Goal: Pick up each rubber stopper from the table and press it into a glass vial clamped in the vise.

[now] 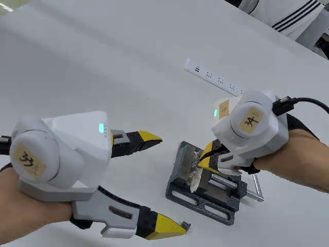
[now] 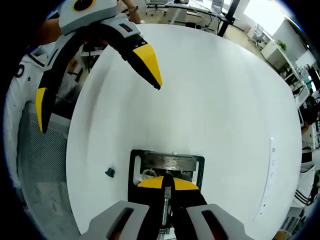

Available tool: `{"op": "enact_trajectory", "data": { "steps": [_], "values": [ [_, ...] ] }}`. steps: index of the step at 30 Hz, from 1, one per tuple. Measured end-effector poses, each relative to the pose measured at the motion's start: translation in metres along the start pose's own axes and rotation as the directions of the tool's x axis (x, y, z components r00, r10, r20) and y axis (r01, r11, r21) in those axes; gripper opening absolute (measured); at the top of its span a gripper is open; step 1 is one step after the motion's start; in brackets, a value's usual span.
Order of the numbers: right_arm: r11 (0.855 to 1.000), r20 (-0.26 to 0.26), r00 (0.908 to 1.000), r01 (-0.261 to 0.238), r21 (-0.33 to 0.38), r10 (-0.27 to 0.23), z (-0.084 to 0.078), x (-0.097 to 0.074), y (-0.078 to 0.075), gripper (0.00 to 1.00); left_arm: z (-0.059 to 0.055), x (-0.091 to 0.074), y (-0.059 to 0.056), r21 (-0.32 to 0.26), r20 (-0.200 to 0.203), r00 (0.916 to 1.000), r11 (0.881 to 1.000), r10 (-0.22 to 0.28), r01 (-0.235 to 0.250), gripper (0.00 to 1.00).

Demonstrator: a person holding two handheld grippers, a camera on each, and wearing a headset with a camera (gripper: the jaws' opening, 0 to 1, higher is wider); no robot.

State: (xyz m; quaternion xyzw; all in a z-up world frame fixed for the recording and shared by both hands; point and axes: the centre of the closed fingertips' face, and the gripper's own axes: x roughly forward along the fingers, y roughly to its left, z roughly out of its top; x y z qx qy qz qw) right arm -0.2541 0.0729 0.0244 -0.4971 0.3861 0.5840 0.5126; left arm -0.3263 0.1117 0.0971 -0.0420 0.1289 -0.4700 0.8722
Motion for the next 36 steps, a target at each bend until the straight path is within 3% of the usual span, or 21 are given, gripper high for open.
{"op": "enact_trajectory", "data": {
  "steps": [4,14,16,18,19,24,36],
  "values": [
    [0.998,0.044,0.9989,-0.018,0.055,0.015,-0.0007,-0.0004,-0.0027,0.00,0.0005,-0.0016,-0.0012,0.006,-0.005,1.0000,1.000,0.001,-0.001,0.84],
    [0.997,0.066,0.9975,-0.029,0.067,0.024,-0.0014,0.0006,-0.0039,0.00,0.0014,-0.0017,-0.0043,0.003,-0.010,0.9999,1.000,0.000,0.000,0.84],
    [0.997,0.056,0.9982,-0.026,0.077,0.022,-0.0012,0.0011,-0.0036,0.00,0.0008,-0.0006,-0.0045,0.006,-0.013,0.9999,1.000,-0.001,0.001,0.84],
    [0.999,0.031,0.9993,-0.023,0.029,0.022,0.0000,0.0011,-0.0033,0.00,0.0016,0.0001,-0.0047,0.005,-0.010,0.9999,1.000,-0.002,0.002,0.84],
    [0.997,0.022,0.9994,-0.029,0.068,0.028,0.0001,0.0014,-0.0038,0.00,0.0026,0.0006,-0.0048,0.004,-0.007,1.0000,1.000,-0.002,0.002,0.84],
    [0.993,0.031,0.9974,-0.068,0.093,0.065,-0.0007,0.0015,-0.0063,0.00,0.0041,0.0028,-0.0050,0.004,-0.003,1.0000,1.000,-0.003,0.003,0.84],
    [0.998,-0.005,0.9985,-0.054,0.017,0.054,-0.0005,0.0023,-0.0032,0.00,0.0061,0.0037,-0.0018,0.004,0.007,1.0000,1.000,0.001,-0.001,0.83]
  ]
}}
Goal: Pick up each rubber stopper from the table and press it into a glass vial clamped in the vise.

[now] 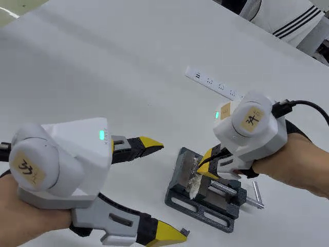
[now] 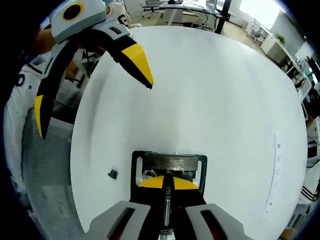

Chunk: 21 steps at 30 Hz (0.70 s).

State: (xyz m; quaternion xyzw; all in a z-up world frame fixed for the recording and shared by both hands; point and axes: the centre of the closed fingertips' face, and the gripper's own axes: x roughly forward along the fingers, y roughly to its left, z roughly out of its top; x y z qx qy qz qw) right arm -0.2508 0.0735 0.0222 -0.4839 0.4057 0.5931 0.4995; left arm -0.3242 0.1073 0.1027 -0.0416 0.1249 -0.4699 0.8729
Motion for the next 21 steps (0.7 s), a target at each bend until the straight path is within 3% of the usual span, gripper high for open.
{"op": "enact_trajectory", "data": {
  "steps": [9,13,21],
  "values": [
    [1.000,0.007,1.0000,0.006,0.023,-0.006,0.000,-0.001,0.001,0.00,0.005,0.001,-0.005,0.016,-0.006,0.9999,1.000,-0.011,0.012,0.83],
    [1.000,0.004,0.9999,0.011,-0.010,-0.011,0.000,-0.001,0.001,0.00,0.009,-0.002,-0.005,0.024,-0.009,0.9999,1.000,-0.006,0.007,0.83],
    [1.000,0.034,0.9994,-0.002,0.031,0.001,-0.001,-0.001,0.000,0.00,0.010,-0.008,-0.007,0.032,-0.019,0.9998,0.999,0.008,-0.007,0.83]
  ]
}}
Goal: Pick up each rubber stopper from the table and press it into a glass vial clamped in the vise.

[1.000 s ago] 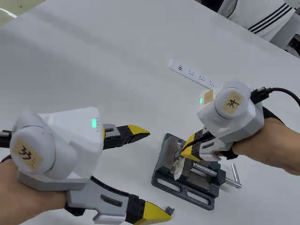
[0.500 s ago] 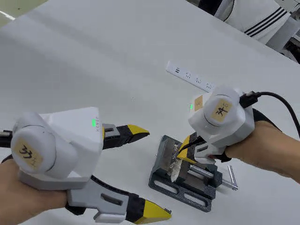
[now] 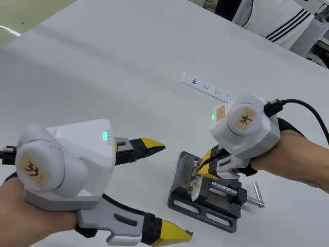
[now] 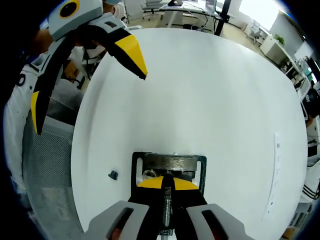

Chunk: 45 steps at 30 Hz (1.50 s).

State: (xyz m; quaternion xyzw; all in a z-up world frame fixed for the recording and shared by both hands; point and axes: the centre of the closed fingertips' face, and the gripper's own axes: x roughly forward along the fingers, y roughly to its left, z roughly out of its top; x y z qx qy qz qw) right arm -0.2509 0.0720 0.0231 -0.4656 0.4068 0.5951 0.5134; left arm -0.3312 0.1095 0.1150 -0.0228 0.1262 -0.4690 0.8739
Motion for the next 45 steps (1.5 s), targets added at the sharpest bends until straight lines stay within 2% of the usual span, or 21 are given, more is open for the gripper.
{"op": "enact_trajectory", "data": {
  "steps": [18,26,32,39,45],
  "values": [
    [1.000,0.028,0.9995,0.015,0.015,-0.015,-0.001,-0.002,-0.002,0.00,0.001,-0.004,-0.001,0.006,-0.006,1.0000,1.000,0.007,-0.007,0.83],
    [1.000,0.035,0.9993,0.014,0.024,-0.015,-0.004,-0.005,0.002,0.06,0.002,-0.004,0.000,0.013,-0.009,0.9999,1.000,0.010,-0.010,0.83],
    [0.998,0.070,0.9970,0.029,0.050,-0.032,-0.002,-0.014,0.002,0.06,0.004,-0.002,-0.003,0.018,-0.013,0.9999,1.000,0.002,-0.002,0.82],
    [0.995,0.124,0.9910,0.039,0.093,-0.050,-0.003,-0.020,0.006,0.11,0.004,-0.001,-0.007,0.025,-0.024,0.9997,1.000,-0.008,0.008,0.82],
    [0.989,0.181,0.9794,0.065,0.134,-0.089,-0.005,-0.028,0.007,0.18,0.003,0.000,-0.012,0.032,-0.037,0.9992,0.999,-0.017,0.019,0.82]
  ]
}}
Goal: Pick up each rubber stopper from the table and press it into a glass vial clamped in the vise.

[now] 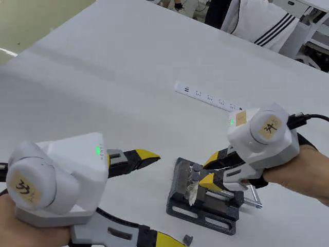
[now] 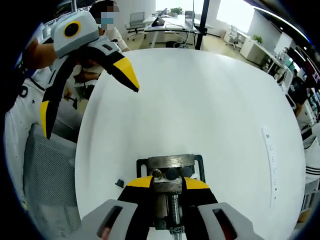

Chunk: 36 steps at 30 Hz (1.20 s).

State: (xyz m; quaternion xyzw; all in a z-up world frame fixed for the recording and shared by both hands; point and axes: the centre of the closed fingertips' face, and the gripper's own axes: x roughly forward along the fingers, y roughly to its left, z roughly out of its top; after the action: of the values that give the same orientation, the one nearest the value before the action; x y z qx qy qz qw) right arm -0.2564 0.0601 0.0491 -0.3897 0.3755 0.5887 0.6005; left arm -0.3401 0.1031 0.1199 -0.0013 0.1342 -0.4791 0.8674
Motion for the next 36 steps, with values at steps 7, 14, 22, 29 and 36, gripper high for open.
{"op": "enact_trajectory", "data": {
  "steps": [7,14,22,29,36],
  "values": [
    [0.998,0.081,0.9962,0.027,0.056,-0.031,-0.001,-0.008,0.003,0.23,0.001,0.001,-0.004,0.016,-0.014,0.9999,1.000,-0.008,0.009,0.80],
    [0.995,0.138,0.9879,0.059,0.086,-0.070,-0.005,-0.015,0.006,0.32,0.000,0.001,-0.005,0.031,-0.036,0.9993,0.999,-0.013,0.014,0.79],
    [0.987,0.214,0.9716,0.071,0.141,-0.101,-0.012,-0.025,0.014,0.40,-0.005,0.000,-0.008,0.053,-0.073,0.9970,0.998,-0.023,0.027,0.78],
    [0.982,0.268,0.9555,0.078,0.173,-0.123,-0.018,-0.032,0.022,0.48,-0.011,0.001,-0.008,0.062,-0.106,0.9938,0.997,-0.033,0.039,0.76],
    [0.976,0.327,0.9349,0.072,0.205,-0.137,-0.025,-0.039,0.032,0.54,-0.018,0.002,-0.006,0.090,-0.151,0.9876,0.994,-0.041,0.055,0.74]
  ]
}}
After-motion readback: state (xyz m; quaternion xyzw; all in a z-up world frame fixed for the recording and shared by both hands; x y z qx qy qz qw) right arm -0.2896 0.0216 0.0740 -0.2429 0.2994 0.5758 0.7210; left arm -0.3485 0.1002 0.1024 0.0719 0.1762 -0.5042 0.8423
